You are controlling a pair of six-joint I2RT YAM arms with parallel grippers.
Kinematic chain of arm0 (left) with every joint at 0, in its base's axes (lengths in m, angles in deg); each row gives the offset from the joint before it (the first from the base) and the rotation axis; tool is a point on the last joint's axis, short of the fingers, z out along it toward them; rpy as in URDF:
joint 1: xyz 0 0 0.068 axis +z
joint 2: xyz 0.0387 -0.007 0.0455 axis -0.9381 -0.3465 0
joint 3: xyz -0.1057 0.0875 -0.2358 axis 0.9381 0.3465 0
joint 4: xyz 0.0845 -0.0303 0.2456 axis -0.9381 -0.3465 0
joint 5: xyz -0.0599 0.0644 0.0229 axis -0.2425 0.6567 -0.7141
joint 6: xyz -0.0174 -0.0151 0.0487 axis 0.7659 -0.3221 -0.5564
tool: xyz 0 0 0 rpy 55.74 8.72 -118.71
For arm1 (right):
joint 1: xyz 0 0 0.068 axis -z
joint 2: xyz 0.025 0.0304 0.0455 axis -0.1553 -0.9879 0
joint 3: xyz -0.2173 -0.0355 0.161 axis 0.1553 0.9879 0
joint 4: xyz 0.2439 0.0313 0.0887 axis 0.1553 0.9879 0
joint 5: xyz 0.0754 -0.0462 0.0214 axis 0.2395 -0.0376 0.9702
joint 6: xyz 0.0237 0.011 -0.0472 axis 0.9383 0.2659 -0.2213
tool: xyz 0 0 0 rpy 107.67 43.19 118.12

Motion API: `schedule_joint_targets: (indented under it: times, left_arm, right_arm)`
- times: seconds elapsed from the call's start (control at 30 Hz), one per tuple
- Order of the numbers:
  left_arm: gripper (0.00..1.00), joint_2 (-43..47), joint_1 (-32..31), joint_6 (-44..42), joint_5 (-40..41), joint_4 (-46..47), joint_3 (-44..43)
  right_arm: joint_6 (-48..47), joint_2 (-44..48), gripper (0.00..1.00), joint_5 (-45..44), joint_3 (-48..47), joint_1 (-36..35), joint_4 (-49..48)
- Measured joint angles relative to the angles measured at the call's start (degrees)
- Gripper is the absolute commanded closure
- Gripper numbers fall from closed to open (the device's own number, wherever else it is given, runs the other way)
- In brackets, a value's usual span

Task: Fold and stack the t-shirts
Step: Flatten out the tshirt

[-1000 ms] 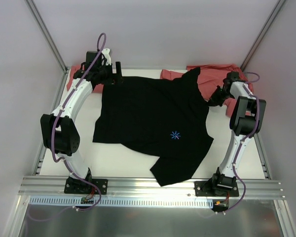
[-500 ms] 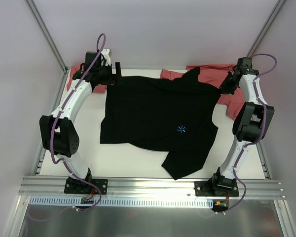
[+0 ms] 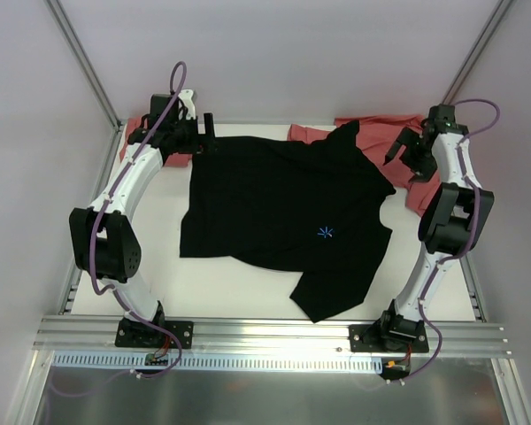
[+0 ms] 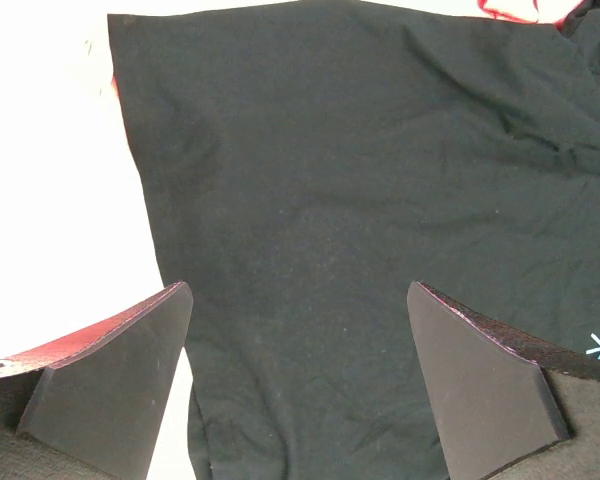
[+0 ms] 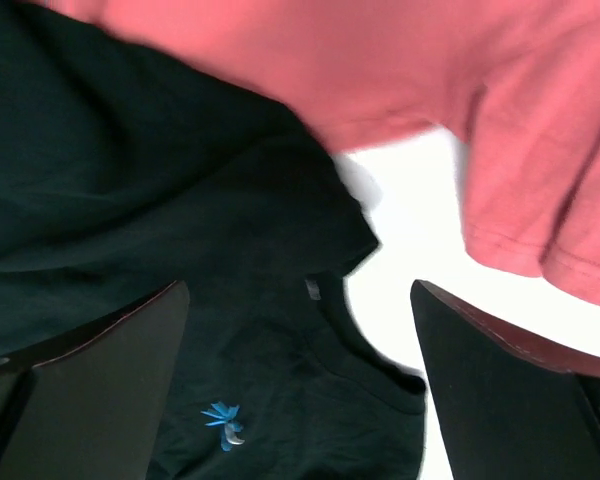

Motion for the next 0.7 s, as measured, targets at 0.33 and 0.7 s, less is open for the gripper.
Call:
schedule_joint_targets:
  times: [0.33, 0.7]
  left_arm:
    - [0.09, 0.17, 0.72, 2.75, -2.69, 0.98, 0.87]
    - [0.11, 0.17, 0.72, 5.60, -5.90, 1.18, 0.59]
  right_arm:
    - [14.10, -18.86, 0.00, 22.67, -29.16, 0.02, -11.08]
    - [39.78, -32.65, 0.00, 40.72, -20.09, -1.46, -35.85]
